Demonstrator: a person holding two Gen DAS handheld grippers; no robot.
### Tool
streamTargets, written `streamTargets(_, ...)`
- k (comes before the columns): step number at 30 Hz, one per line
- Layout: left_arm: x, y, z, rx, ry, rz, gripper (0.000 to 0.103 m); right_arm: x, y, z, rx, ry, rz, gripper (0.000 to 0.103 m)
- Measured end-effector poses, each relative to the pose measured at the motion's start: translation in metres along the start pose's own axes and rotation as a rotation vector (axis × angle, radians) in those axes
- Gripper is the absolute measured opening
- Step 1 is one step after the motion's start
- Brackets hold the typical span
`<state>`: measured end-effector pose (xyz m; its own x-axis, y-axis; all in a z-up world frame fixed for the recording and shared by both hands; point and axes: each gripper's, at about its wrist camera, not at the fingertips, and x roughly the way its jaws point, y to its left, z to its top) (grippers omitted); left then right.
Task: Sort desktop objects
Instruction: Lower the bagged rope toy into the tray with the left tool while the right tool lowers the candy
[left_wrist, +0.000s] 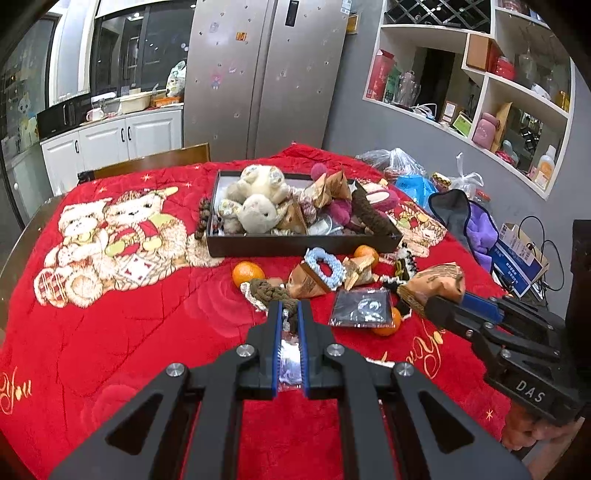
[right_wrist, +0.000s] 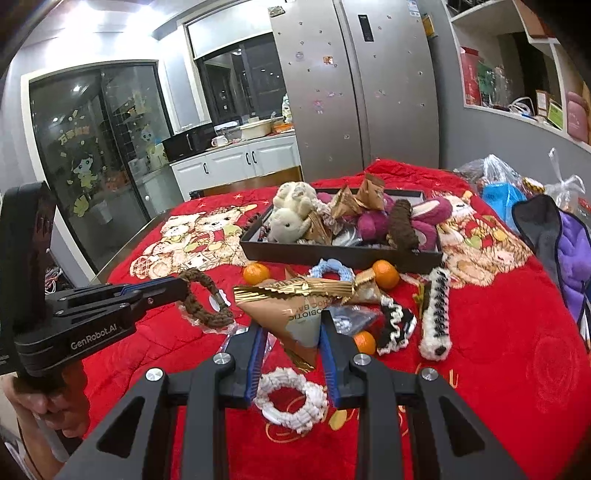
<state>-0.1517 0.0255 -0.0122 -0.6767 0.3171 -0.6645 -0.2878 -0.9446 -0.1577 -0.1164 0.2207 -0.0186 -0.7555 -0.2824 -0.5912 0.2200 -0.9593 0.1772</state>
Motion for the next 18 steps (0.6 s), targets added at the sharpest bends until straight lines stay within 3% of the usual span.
streamTargets(8,-0.001,-0.015,0.030,0.053,-0.039,-0.002,0.009,0.012,-0.006,0.021,0.009,-0.023,-0.020,0.028)
streamTargets(13,0.016,-0.020,0.055,0.068,-0.032,-0.016,0.009,0.020,-0.017,0.042,0.034,-0.030,0.006,0.028)
streamTargets(18,0.045,-0.018,0.086,0.068,-0.011,-0.027,0.009,0.027,-0.020,0.066,0.013,-0.049,-0.031,0.028)
